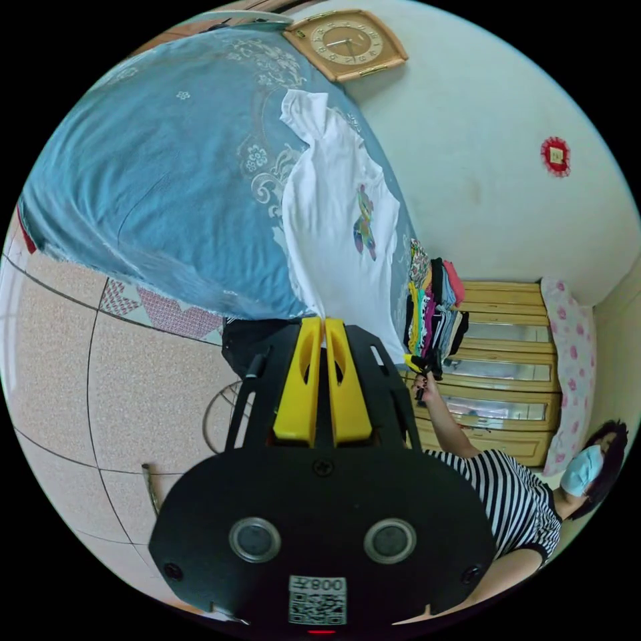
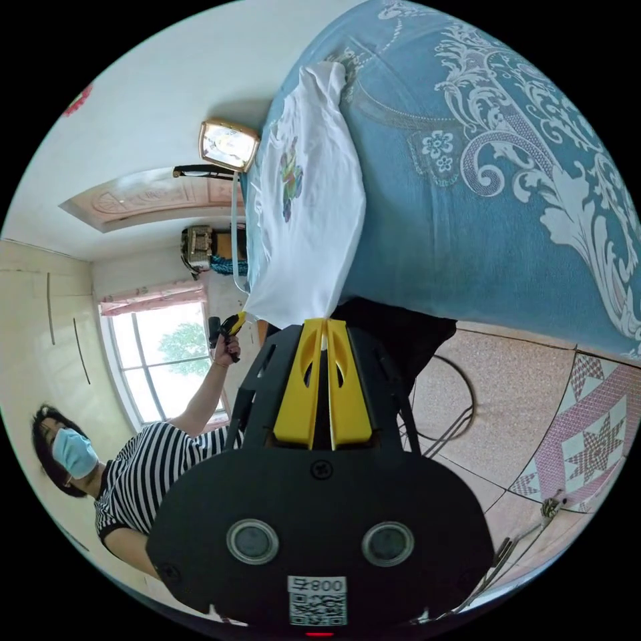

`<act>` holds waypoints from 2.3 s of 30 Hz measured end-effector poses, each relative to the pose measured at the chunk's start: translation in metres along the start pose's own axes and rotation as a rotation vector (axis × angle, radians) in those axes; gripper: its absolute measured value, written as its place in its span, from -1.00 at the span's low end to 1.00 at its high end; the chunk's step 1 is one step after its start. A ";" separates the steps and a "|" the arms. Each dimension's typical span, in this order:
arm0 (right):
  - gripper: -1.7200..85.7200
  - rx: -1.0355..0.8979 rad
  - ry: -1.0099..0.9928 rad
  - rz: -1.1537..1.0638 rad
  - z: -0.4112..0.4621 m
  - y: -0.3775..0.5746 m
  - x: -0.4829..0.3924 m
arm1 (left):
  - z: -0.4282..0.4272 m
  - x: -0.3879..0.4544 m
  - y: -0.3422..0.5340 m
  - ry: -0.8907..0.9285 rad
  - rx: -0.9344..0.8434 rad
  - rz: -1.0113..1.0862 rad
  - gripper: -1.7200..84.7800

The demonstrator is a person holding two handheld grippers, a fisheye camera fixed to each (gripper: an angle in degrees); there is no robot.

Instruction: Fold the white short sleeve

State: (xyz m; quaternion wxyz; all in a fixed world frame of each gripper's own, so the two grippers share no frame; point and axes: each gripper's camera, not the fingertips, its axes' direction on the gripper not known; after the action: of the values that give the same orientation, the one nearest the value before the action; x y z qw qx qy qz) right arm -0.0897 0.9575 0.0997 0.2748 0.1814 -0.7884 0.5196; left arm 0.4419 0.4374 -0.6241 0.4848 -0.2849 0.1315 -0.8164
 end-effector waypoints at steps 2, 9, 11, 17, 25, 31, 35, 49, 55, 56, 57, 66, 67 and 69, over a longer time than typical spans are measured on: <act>-0.95 0.011 0.000 -0.013 -0.005 -0.003 0.000 | -0.002 -0.003 -0.005 0.001 0.004 0.018 -0.95; -0.94 0.026 -0.003 -0.029 -0.018 -0.010 0.010 | 0.001 -0.036 -0.023 0.031 0.021 0.007 -0.95; -0.95 0.027 0.004 -0.030 -0.020 -0.012 0.013 | 0.006 -0.045 -0.027 0.039 0.027 0.005 -0.95; -0.95 0.038 -0.014 -0.036 -0.030 -0.010 0.022 | 0.022 -0.077 -0.043 0.044 0.016 -0.004 -0.94; -0.95 0.027 0.003 -0.056 -0.048 -0.016 0.026 | 0.050 -0.117 -0.076 0.042 0.019 -0.006 -0.94; -0.94 -0.006 0.043 0.037 -0.044 -0.035 0.053 | 0.101 -0.153 -0.109 -0.015 -0.011 -0.047 -0.94; -0.94 0.017 -0.025 0.127 -0.041 -0.047 0.076 | 0.133 -0.178 -0.131 0.005 0.017 -0.088 -0.93; -0.91 0.255 -0.072 0.114 -0.091 -0.069 0.084 | 0.247 -0.190 -0.241 -0.088 0.113 0.064 -0.83; -0.82 0.258 0.008 -0.063 -0.091 -0.174 0.034 | 0.404 -0.116 -0.363 -0.061 -0.112 0.357 -0.79; -0.81 0.252 0.047 -0.094 -0.090 -0.200 0.023 | 0.423 -0.107 -0.377 -0.061 -0.138 0.390 -0.78; -0.80 0.246 0.088 -0.123 -0.090 -0.226 0.012 | 0.462 -0.089 -0.405 -0.066 -0.187 0.455 -0.78; -0.76 0.268 0.354 -0.263 -0.090 -0.370 -0.035 | 0.721 0.021 -0.604 -0.144 -0.272 0.805 -0.74; -0.76 0.264 0.370 -0.267 -0.089 -0.375 -0.036 | 0.748 0.029 -0.624 -0.162 -0.267 0.830 -0.73; -0.76 0.262 0.440 -0.274 -0.084 -0.390 -0.040 | 0.786 0.037 -0.650 -0.208 -0.264 0.858 -0.72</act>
State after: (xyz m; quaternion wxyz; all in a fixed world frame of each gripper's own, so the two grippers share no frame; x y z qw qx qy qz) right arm 0.1844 0.8809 0.3815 0.4812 0.2030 -0.6041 0.6019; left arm 0.4283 0.7761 0.3390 0.7491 -0.3444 0.2908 -0.4854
